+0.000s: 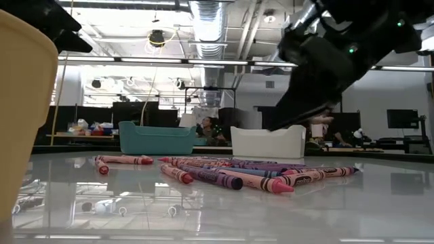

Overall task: Sort crayons
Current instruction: Put the blue crayon into the white bin

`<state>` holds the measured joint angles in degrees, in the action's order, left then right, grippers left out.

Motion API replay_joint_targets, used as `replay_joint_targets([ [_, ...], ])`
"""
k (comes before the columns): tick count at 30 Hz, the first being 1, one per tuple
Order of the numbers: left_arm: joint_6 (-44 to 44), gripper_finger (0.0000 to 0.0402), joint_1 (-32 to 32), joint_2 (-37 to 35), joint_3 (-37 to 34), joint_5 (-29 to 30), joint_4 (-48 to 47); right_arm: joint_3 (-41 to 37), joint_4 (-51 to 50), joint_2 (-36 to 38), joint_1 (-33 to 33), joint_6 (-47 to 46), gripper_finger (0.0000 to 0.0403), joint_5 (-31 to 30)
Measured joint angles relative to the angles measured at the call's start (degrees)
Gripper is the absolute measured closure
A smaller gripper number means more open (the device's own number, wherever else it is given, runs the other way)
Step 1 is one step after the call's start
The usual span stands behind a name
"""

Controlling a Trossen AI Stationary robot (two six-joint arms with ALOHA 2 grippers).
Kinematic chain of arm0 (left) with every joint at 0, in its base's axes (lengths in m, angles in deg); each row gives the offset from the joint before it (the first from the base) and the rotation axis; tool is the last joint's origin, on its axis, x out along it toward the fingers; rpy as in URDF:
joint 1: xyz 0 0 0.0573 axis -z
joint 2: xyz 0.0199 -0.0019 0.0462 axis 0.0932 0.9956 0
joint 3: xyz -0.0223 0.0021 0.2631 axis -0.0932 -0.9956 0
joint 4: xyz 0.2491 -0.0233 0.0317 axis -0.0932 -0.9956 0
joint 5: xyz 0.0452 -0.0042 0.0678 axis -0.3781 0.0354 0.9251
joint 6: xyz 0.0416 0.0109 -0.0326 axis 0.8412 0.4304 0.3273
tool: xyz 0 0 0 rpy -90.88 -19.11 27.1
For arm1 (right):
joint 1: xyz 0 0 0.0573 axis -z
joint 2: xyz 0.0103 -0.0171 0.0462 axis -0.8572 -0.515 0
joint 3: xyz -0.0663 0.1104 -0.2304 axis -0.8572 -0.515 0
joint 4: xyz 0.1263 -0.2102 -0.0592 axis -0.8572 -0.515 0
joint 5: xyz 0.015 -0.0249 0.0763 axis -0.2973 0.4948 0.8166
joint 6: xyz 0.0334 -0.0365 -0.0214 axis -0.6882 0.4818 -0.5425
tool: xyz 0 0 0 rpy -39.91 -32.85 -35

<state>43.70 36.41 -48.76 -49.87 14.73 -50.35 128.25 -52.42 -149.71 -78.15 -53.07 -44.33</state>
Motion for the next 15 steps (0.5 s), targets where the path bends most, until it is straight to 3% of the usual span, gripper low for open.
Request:
replay_joint_targets([
  [7, -0.1, 0.0174, 0.0, 0.0, 0.0, 0.1, -0.1, 5.2, -0.4, -7.9, 0.1, 1.9, 0.0277, -1.6],
  [15, -0.1, 0.0174, 0.0, 0.0, 0.0, 0.1, -0.6, 5.5, -3.3, -10.9, 0.5, -0.1, 0.0277, -2.9],
])
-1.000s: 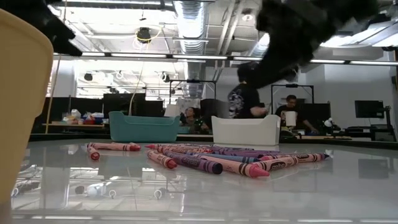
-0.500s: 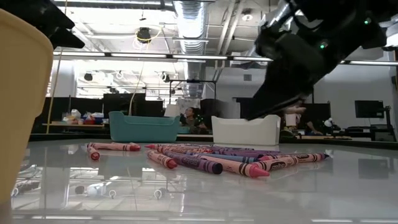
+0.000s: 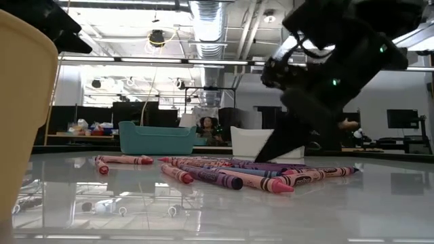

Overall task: Sort crayons
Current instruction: Put the blue crayon into the white bin

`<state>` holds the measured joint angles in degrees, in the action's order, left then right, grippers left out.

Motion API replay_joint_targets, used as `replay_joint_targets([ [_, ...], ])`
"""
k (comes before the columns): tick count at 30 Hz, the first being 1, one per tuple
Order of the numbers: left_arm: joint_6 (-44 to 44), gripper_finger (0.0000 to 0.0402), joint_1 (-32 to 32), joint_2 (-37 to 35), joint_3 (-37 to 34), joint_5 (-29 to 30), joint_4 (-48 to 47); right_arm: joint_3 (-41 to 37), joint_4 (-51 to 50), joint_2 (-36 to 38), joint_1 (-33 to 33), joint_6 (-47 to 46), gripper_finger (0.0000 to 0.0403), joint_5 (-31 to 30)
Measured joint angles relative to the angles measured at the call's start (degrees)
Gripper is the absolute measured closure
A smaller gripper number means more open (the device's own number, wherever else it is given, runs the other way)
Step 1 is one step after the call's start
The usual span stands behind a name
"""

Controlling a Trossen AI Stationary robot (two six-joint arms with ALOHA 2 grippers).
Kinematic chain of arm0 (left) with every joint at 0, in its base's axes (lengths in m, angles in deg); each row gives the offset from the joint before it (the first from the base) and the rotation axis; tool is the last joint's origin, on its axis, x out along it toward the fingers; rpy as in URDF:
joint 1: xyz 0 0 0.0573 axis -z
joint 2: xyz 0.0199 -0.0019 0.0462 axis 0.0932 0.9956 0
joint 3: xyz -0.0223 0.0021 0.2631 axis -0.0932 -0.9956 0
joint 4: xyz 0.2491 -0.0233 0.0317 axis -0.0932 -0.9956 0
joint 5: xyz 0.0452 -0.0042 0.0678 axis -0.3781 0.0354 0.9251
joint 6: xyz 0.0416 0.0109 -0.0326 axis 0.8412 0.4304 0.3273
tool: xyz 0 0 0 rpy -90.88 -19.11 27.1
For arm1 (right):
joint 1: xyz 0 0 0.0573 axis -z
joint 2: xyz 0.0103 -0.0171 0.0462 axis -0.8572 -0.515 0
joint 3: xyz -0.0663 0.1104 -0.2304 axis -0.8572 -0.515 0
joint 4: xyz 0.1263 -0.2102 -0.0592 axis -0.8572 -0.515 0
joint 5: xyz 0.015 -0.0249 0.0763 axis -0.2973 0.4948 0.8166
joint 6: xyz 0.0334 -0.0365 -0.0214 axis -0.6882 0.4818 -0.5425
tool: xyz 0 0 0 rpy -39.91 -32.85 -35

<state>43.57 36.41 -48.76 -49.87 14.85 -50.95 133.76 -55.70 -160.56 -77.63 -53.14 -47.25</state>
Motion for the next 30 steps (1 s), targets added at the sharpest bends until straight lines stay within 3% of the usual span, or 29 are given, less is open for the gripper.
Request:
replay_joint_targets([
  [30, -0.1, 0.0174, 0.0, 0.0, 0.0, 0.4, -0.5, -1.9, -0.7, 2.0, 1.4, -0.8, 0.0277, -2.8],
])
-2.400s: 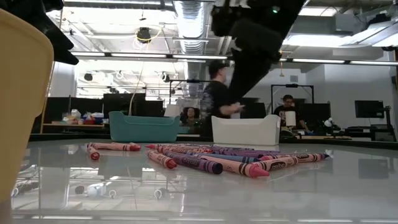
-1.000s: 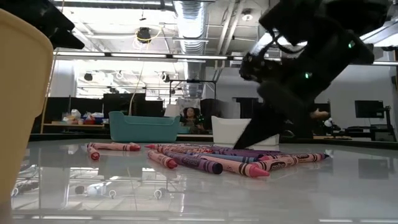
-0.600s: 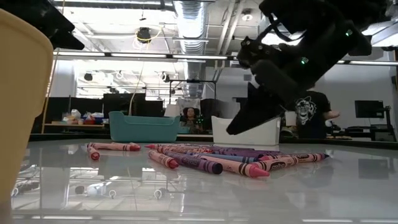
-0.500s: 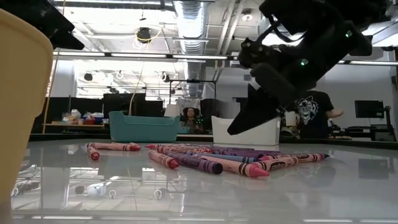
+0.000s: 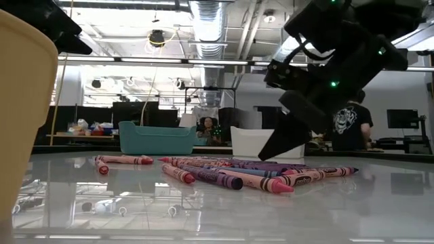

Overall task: Sort crayons
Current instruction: Put the blue crayon into the white bin

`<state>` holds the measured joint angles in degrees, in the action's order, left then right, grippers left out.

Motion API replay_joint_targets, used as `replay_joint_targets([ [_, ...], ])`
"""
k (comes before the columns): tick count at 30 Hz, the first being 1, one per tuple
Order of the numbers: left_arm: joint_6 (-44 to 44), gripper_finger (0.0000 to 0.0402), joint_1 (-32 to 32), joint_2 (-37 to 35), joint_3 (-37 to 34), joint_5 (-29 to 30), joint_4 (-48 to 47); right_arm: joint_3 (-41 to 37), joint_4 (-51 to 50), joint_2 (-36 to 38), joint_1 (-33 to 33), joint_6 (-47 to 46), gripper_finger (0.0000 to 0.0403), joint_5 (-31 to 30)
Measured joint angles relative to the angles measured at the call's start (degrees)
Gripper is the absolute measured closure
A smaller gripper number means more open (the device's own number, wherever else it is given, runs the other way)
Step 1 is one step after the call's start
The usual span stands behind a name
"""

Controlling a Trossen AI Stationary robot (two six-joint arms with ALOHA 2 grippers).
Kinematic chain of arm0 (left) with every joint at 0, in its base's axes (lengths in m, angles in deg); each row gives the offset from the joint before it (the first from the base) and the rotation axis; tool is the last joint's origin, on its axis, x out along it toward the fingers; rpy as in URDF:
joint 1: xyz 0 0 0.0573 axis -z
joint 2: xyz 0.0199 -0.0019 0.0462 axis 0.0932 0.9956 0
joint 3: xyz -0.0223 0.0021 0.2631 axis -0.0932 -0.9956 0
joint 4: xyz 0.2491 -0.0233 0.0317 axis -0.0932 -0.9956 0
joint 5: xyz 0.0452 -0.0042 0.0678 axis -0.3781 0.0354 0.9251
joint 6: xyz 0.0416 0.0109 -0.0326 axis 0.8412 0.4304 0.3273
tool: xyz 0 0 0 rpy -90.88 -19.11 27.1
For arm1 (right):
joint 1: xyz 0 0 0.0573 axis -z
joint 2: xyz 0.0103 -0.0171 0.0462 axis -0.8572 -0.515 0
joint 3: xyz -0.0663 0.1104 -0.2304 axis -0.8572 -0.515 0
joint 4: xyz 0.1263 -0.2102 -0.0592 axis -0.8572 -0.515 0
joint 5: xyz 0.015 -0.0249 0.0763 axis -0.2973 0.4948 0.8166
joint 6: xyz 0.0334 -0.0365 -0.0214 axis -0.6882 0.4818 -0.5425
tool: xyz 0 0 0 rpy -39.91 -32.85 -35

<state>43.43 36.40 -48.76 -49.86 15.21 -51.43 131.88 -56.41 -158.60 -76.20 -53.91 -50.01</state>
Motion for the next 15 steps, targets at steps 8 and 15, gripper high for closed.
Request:
replay_joint_targets([
  [8, -0.4, 0.0174, 0.0, 0.0, 0.0, 0.0, 0.0, 0.0, -0.1, 0.0, 0.0, -0.5, 0.0277, 0.0],
  [15, -0.5, 0.0174, 0.0, 0.0, 0.0, 0.0, 0.0, 0.0, 2.8, 0.0, -0.7, 0.4, 0.0277, -1.0],
])
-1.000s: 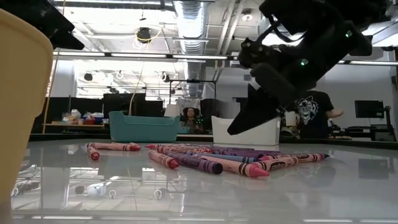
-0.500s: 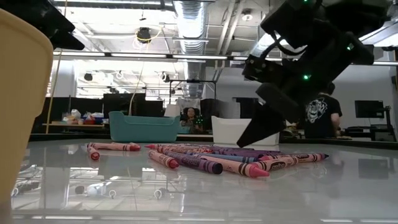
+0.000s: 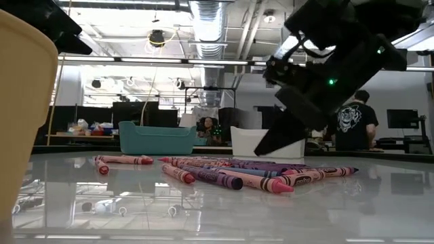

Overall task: Sort crayons
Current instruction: Put the blue crayon into the white bin

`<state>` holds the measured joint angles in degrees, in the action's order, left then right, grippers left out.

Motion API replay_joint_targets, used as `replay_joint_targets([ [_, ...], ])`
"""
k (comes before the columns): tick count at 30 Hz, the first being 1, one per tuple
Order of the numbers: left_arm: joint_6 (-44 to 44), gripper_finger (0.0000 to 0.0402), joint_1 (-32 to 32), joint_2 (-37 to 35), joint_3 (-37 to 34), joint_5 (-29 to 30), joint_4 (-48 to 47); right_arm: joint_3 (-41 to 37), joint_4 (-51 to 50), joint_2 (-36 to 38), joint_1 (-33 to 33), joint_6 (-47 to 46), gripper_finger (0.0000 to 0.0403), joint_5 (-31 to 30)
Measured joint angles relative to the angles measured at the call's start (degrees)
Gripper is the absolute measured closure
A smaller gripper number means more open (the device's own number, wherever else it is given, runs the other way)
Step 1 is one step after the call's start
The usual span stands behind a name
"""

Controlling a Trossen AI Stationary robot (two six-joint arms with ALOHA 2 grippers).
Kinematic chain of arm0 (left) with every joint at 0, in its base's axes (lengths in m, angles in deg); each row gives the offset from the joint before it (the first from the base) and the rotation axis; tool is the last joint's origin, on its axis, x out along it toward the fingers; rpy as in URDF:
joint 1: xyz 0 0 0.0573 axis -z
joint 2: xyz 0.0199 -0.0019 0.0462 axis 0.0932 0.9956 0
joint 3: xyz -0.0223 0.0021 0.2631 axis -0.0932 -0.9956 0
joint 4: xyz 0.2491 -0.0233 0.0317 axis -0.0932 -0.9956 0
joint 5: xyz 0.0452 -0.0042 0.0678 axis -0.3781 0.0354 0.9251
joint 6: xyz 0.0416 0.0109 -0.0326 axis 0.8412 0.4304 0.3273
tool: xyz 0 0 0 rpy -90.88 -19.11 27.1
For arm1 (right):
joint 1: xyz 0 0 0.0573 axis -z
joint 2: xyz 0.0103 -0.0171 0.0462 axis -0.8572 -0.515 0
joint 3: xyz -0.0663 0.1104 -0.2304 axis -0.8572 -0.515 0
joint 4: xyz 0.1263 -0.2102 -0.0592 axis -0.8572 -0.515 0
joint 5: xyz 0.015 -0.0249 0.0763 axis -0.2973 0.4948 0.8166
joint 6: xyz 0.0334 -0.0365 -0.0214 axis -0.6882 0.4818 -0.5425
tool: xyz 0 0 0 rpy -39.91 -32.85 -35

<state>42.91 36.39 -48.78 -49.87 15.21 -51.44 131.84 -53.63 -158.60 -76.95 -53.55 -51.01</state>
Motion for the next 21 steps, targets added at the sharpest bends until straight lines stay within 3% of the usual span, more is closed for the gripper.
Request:
replay_joint_targets([
  [21, -0.1, 0.0174, 0.0, 0.0, 0.0, 0.0, 0.0, 0.0, -0.8, 0.0, -0.5, -2.8, 0.0277, -0.3],
])
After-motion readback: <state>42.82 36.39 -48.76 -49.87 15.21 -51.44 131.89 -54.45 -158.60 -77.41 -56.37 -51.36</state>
